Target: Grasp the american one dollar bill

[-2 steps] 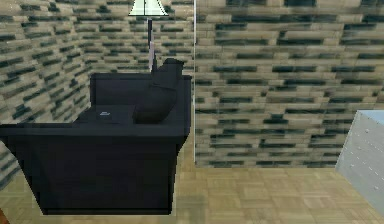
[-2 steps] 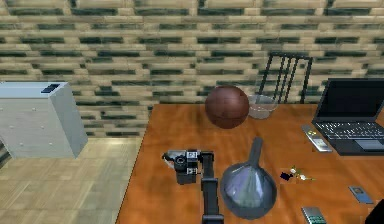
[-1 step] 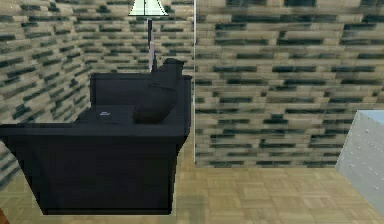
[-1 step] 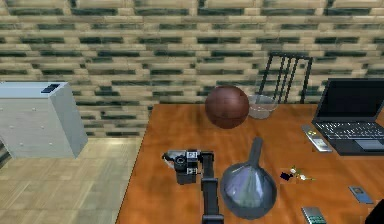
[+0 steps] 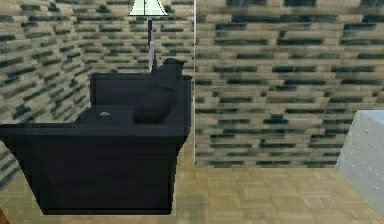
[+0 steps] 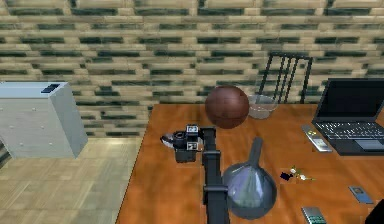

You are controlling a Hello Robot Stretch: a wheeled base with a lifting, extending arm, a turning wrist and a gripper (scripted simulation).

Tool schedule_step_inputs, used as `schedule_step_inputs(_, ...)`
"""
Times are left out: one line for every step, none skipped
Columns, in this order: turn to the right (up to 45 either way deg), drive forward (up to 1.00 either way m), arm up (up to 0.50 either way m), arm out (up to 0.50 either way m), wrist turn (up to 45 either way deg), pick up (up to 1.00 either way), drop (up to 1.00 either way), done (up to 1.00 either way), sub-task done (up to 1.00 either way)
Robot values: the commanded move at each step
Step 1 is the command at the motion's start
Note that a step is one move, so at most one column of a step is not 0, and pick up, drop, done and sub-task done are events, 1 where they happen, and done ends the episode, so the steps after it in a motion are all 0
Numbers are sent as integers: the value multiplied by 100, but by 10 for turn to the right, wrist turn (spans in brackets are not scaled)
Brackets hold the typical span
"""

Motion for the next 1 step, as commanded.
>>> schedule_step_inputs(0,0,0,0,0,0,0,100,0)
